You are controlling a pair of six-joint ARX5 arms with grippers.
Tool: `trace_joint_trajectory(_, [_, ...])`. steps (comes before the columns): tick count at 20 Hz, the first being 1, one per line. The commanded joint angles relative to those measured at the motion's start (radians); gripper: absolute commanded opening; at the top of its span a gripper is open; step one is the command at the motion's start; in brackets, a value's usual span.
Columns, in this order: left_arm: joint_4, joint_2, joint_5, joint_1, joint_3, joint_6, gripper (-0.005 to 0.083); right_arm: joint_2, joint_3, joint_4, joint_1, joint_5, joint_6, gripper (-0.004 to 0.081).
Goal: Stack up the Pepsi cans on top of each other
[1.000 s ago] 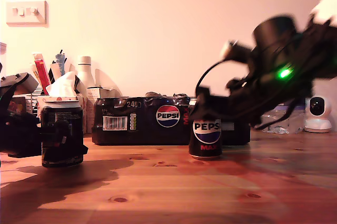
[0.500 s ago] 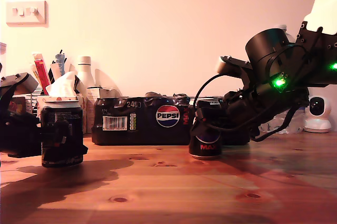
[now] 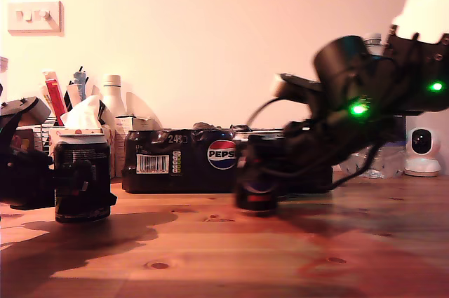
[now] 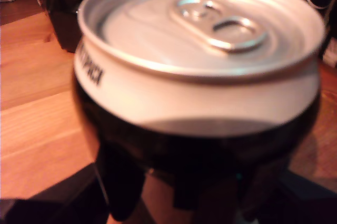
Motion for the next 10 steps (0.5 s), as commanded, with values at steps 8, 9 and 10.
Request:
trace_joint_trajectory(8, [0.019, 0.015, 0.001, -0.002, -0.005, 0.005, 0.0333, -0.003, 0.000, -0.056, 0.056, -0.001, 0.018, 0.0353])
trace_joint_trajectory(9, [0.019, 0.015, 0.001, -0.002, -0.005, 0.005, 0.0333, -0.006, 0.000, -0.056, 0.056, -0.001, 0.018, 0.0352])
trace_joint_trajectory(10, [0.019, 0.015, 0.001, -0.002, -0.005, 0.005, 0.0333, -0.006, -0.002, -0.056, 0.056, -0.002, 0.019, 0.0352])
